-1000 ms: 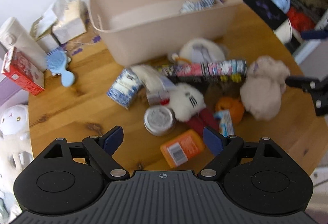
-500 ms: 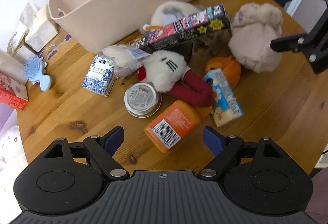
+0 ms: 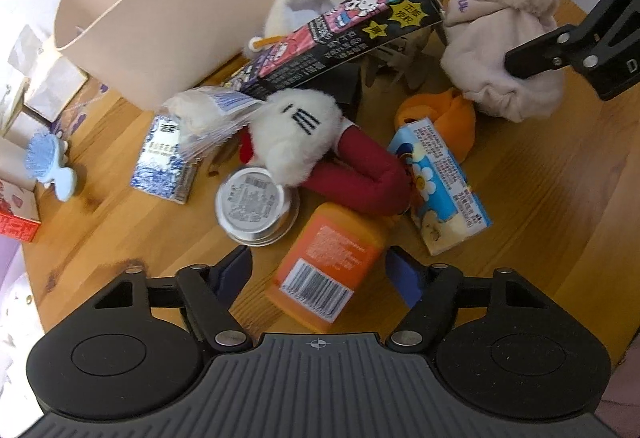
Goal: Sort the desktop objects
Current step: 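Grasp the orange bottle with the left tool while the right tool grasps the beige sock, then carry the orange bottle and beige sock with both tools over the bin, then open both tools to release the bottle and sock into the bin, then grasp the white plush toy with the left tool while the right tool grasps the green scrunchie, then carry the plush toy and green scrunchie with both tools over the bin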
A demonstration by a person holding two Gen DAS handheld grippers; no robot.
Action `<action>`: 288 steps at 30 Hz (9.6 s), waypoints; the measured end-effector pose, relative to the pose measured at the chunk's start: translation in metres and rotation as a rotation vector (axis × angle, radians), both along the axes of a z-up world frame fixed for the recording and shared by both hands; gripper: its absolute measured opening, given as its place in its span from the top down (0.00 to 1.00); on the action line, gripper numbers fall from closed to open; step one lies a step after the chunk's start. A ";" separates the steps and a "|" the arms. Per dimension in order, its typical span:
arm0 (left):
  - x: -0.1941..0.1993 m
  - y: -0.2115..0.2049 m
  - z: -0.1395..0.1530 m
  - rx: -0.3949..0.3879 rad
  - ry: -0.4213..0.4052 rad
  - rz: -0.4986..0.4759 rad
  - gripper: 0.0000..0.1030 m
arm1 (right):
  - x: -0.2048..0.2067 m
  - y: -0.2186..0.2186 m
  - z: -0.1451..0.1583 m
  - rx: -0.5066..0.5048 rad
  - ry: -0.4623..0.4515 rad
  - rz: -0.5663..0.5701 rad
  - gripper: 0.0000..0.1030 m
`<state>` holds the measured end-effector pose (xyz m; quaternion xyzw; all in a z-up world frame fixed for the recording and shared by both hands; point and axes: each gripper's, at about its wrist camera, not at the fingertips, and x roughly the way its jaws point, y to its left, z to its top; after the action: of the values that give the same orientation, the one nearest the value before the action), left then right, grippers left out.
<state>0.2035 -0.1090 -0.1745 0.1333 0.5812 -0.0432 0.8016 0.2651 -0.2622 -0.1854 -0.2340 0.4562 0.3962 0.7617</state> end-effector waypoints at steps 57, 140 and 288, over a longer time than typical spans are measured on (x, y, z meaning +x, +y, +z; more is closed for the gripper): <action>-0.032 0.037 0.100 -0.228 -0.238 0.149 0.63 | -0.018 -0.024 0.107 0.165 -0.249 -0.026 0.79; 0.105 0.050 0.124 -0.105 -0.368 0.404 0.22 | 0.058 0.054 0.074 0.200 -0.247 0.013 0.20; 0.042 0.038 0.167 -0.108 -0.508 0.296 0.61 | 0.004 0.016 0.118 0.204 -0.413 0.133 0.69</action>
<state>0.2450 -0.0713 -0.0076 0.0109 0.3720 0.0781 0.9249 0.2687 -0.2465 -0.0679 -0.2614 0.2320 0.4335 0.8306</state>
